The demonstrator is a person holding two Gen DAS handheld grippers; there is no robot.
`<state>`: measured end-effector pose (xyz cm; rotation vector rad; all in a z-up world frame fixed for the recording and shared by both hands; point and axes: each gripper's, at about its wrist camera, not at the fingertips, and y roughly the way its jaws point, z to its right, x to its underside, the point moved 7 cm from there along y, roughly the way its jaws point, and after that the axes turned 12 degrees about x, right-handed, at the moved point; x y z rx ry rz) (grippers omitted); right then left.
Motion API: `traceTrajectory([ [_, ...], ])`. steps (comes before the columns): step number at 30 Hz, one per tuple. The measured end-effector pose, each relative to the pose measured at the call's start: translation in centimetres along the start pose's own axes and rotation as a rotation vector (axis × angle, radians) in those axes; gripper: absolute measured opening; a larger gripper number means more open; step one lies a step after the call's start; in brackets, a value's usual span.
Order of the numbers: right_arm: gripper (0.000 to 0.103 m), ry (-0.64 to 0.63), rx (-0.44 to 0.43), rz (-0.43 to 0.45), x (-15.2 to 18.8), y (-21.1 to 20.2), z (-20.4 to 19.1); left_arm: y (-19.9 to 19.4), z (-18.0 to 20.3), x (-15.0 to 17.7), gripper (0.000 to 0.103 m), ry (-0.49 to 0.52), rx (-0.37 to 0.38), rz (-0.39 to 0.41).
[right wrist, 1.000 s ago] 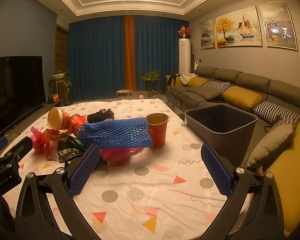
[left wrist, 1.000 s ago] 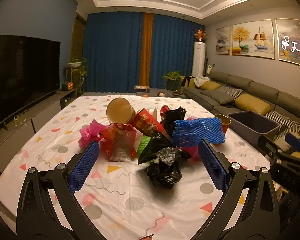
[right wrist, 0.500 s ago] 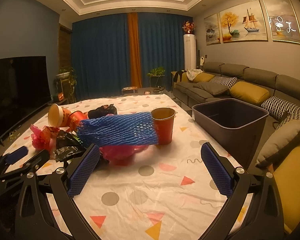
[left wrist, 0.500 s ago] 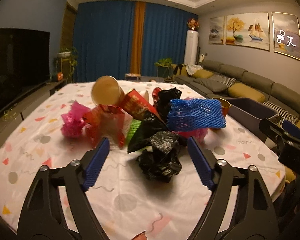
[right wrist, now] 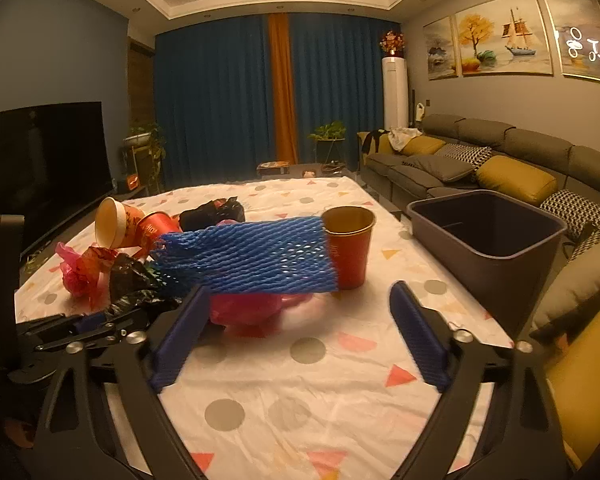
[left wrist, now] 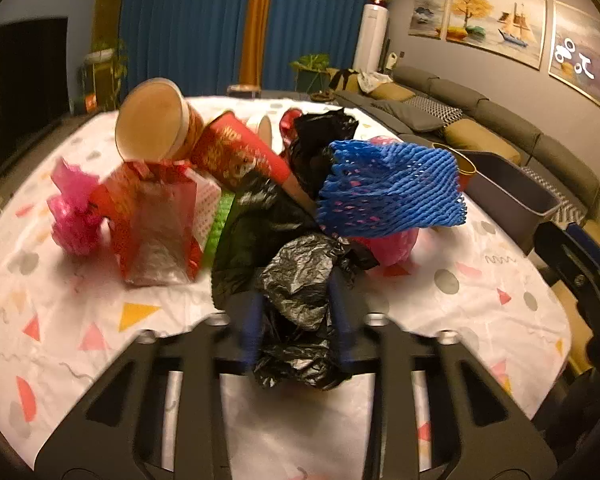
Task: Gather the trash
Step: 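Grasp the black plastic bag with the left tool while the right tool grasps the blue foam net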
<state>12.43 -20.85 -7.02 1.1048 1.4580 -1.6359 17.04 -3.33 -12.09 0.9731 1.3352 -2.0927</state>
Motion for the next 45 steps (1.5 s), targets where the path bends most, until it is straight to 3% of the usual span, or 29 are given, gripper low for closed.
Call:
traceTrajectory([
  [2, 0.075, -0.004, -0.013, -0.017, 0.0, 0.7, -0.6, 0.3, -0.3, -0.1, 0.003, -0.021, 0.023, -0.006],
  [3, 0.074, -0.007, -0.019, -0.022, 0.0, 1.0, -0.9, 0.2, -0.4, -0.1, 0.001, -0.022, 0.030, -0.001],
  [11, 0.076, -0.022, -0.058, -0.054, -1.0, 3.6, -3.4, -3.1, -0.6, -1.8, 0.000, -0.033, 0.047, 0.114],
  [17, 0.081, -0.017, -0.088, -0.152, -0.4, 6.5, -5.1, -5.5, -1.8, -2.9, 0.000, -0.053, 0.028, 0.177],
  [26, 0.082, -0.062, -0.096, -0.209, 0.9, 7.8, -7.0, -6.4, -2.6, -2.9, 0.000, -0.078, 0.049, 0.194],
  [28, 0.074, -0.075, -0.097, -0.225, 1.2, 8.2, -7.3, -6.6, -2.8, -2.7, 0.000, -0.081, 0.055, 0.193],
  [32, 0.034, -0.108, -0.117, -0.256, 1.9, 8.7, -8.1, -6.7, -3.0, -2.7, 0.000, -0.081, 0.060, 0.190],
  [35, 0.022, -0.109, -0.140, -0.256, 2.1, 8.4, -8.1, -6.7, -3.0, -2.6, 0.000, -0.078, 0.058, 0.190],
  [45, 0.021, -0.038, -0.176, -0.219, 2.1, 5.3, -4.9, -6.8, -2.0, -2.6, 0.000, -0.056, 0.065, 0.191],
])
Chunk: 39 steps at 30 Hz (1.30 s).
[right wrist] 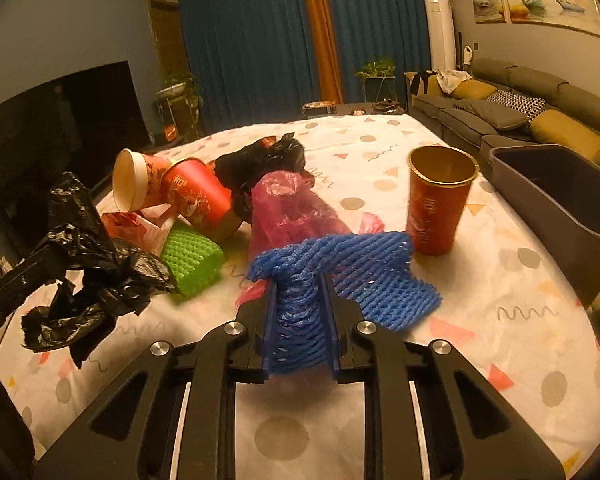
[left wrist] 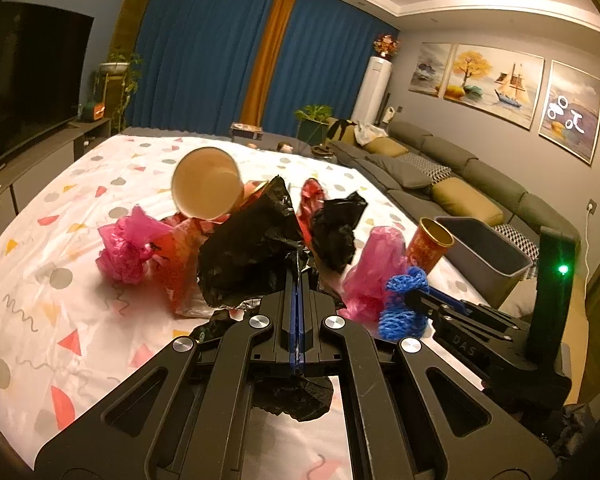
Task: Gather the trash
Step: 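Grasp the black plastic bag with the left tool while the right tool grasps the blue foam net, then carry the black bag and blue net over the grey bin with both tools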
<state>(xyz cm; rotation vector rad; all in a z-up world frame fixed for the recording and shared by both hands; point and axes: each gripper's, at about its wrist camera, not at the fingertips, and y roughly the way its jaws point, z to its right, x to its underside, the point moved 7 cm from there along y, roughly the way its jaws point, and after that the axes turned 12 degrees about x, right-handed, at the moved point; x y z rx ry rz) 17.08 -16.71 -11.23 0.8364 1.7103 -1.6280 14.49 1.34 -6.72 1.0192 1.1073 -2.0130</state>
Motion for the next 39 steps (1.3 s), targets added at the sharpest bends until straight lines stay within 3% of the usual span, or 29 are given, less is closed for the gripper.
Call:
traceTrajectory([
  [2, 0.017, -0.004, -0.007, 0.008, 0.3, -0.5, 0.3, 0.1, 0.6, 0.0, 0.000, 0.010, 0.006, -0.003],
  [10, 0.017, 0.035, -0.041, 0.003, 1.1, -2.1, 1.9, 0.6, 2.6, 0.1, 0.000, 0.046, 0.028, -0.010],
  [16, 0.017, 0.042, -0.044, -0.010, 1.6, -2.2, 2.4, 1.9, 5.2, 0.2, 0.000, 0.088, 0.101, -0.008],
  [19, 0.017, 0.041, -0.046, -0.015, 1.9, -2.3, 2.7, 3.6, 5.8, 1.0, 0.000, 0.072, 0.156, -0.042],
  [23, 0.017, 0.042, -0.044, -0.021, 2.2, -2.1, 3.1, 6.0, 6.1, 2.1, 0.000, 0.076, 0.158, -0.096],
  [27, 0.028, 0.046, -0.044, -0.012, 2.1, -2.5, 3.4, 7.3, 6.7, 2.7, 0.000, 0.089, 0.161, -0.123],
  [29, 0.025, 0.031, -0.041, -0.013, 2.3, -2.6, 3.3, 7.6, 6.9, 2.9, 0.000, 0.096, 0.157, -0.130],
  [30, 0.017, 0.030, -0.044, -0.014, 2.3, -2.6, 3.3, 7.8, 7.0, 3.0, 0.000, 0.097, 0.157, -0.133],
  [33, 0.009, 0.021, -0.048, -0.009, 2.3, -2.7, 3.3, 8.2, 7.2, 3.2, 0.000, 0.103, 0.150, -0.137],
  [39, 0.008, 0.037, -0.039, 0.051, 1.2, -4.6, 4.6, 7.3, 7.3, 2.5, 0.000, 0.112, 0.140, -0.108],
])
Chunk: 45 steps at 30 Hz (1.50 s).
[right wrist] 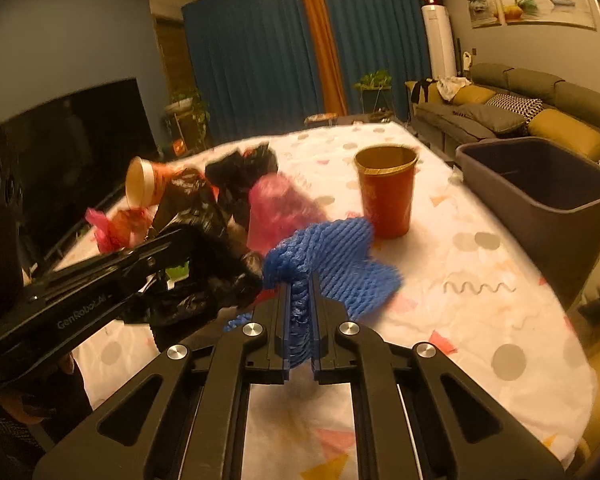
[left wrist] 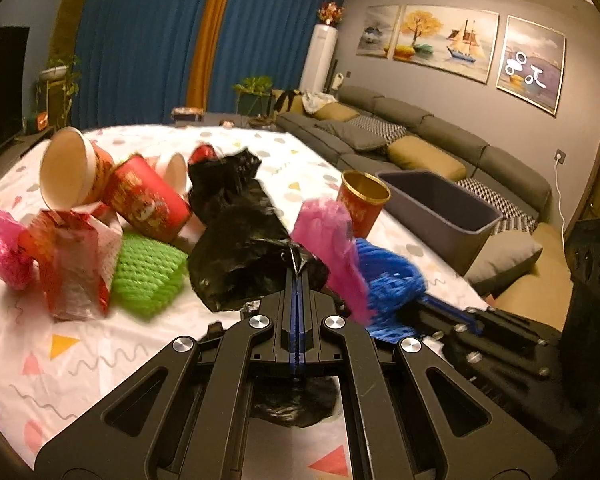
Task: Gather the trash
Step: 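Carry the black bag and blue net over the grey bin with both tools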
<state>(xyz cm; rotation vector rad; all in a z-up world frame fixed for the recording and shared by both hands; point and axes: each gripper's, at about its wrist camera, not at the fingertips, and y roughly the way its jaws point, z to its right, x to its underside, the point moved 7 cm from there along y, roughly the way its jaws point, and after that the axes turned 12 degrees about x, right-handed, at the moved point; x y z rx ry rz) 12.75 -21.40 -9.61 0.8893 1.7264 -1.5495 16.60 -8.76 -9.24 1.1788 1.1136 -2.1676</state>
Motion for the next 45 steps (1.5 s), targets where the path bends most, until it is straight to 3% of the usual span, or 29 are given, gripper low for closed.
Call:
traceTrajectory([
  [11, 0.009, 0.076, 0.008, 0.134, -3.9, -4.7, 4.0, -5.1, 2.0, -4.8, 0.000, 0.069, 0.001, 0.131],
  [19, 0.009, 0.081, 0.109, 0.234, -7.4, -6.4, 8.0, -4.3, 7.8, -9.4, 0.000, 0.187, 0.058, 0.176],
  [25, 0.009, 0.128, 0.195, 0.271, -9.5, -6.0, 13.1, -0.8, 13.0, -12.7, 0.000, 0.234, 0.139, 0.207],
  [34, 0.009, 0.194, 0.268, 0.254, -11.2, -3.6, 20.1, 9.6, 19.2, -15.1, 0.000, 0.237, 0.279, 0.155],
  [45, 0.009, 0.186, 0.322, 0.219, -11.8, -0.3, 23.2, 18.3, 21.1, -14.0, 0.000, 0.237, 0.295, 0.075],
])
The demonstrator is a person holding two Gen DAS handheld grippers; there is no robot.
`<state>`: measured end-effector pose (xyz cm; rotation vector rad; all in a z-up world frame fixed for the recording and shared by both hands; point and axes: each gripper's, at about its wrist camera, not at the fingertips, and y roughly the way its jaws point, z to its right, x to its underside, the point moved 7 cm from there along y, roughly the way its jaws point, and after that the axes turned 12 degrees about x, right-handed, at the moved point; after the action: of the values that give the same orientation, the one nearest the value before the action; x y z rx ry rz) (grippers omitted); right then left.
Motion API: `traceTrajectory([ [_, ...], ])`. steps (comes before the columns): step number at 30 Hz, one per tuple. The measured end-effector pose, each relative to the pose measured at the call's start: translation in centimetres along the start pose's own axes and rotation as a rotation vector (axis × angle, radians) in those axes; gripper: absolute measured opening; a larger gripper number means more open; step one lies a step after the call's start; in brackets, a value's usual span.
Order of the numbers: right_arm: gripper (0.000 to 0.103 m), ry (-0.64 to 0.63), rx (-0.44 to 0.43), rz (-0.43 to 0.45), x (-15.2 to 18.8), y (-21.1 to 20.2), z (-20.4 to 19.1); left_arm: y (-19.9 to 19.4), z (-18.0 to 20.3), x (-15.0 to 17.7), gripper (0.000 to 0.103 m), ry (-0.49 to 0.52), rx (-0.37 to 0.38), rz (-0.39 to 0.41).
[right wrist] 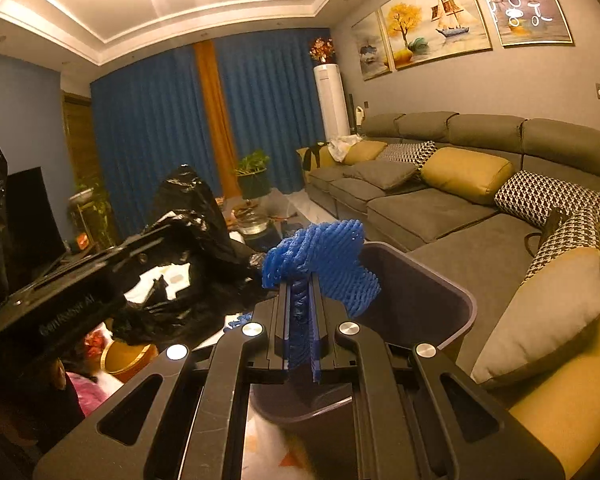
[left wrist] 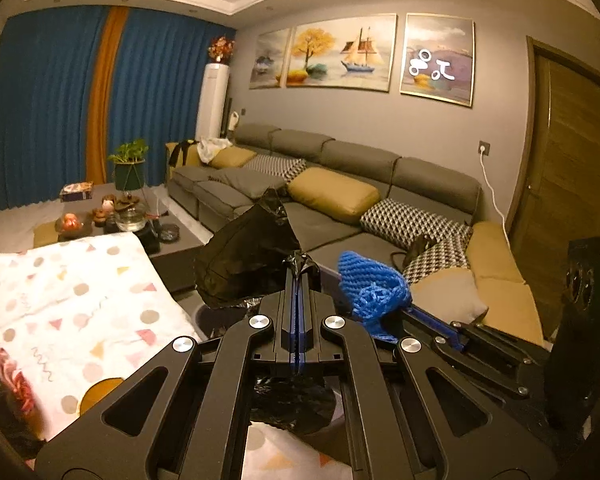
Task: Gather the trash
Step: 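Carry the black bag and blue net over the grey bin with both tools, then open both tools to drop the black bag and blue net into the bin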
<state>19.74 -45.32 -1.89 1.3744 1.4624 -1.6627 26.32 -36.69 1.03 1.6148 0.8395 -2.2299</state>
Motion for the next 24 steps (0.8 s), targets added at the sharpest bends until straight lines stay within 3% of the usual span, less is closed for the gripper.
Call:
traceTrajectory([
  [19, 0.009, 0.004, 0.024, -0.058, 0.7, 4.3, 0.8, 6.1, -2.8, 3.1, 0.000, -0.112, 0.045, -0.132],
  [21, 0.010, 0.010, 0.024, -0.062, 0.5, 4.4, 0.5, 6.1, -2.9, 3.2, 0.004, -0.116, 0.049, -0.134],
  [24, 0.013, 0.017, 0.027, -0.067, 0.7, 4.6, 0.6, 6.0, -3.4, 3.3, 0.034, -0.144, 0.045, -0.143],
])
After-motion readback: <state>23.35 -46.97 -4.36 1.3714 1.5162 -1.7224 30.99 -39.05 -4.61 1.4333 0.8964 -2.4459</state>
